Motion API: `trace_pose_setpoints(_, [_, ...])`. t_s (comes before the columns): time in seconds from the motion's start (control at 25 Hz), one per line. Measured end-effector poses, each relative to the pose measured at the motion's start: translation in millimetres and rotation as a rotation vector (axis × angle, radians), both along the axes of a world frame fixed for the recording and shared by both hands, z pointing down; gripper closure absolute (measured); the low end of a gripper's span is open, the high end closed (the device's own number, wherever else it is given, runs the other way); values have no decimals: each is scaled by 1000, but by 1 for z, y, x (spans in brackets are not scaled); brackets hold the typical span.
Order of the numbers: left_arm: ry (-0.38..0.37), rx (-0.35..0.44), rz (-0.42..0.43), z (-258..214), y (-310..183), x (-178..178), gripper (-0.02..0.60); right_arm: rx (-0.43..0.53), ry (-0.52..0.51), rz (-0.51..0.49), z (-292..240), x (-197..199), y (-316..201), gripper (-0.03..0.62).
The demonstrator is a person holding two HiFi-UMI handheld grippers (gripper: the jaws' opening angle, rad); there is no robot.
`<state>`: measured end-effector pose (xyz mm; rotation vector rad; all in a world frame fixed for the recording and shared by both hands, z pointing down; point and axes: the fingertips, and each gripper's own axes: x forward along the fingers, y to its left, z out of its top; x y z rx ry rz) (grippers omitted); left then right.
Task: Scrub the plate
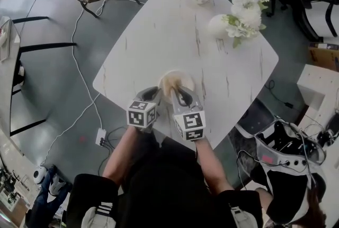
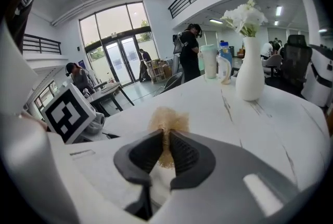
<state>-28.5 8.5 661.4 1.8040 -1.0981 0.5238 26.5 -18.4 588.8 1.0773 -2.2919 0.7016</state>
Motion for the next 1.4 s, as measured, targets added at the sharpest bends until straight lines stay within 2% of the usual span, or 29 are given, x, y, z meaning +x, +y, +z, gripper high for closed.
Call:
trace_pose_setpoints(0.56, [5,11,-7,0,-3,1,534,-87,67,-20,42,-6,-3,553])
trace_pose_setpoints(1.4, [5,33,-63,-1,-6,-3,543,-103,112,99,50,48,-8,553])
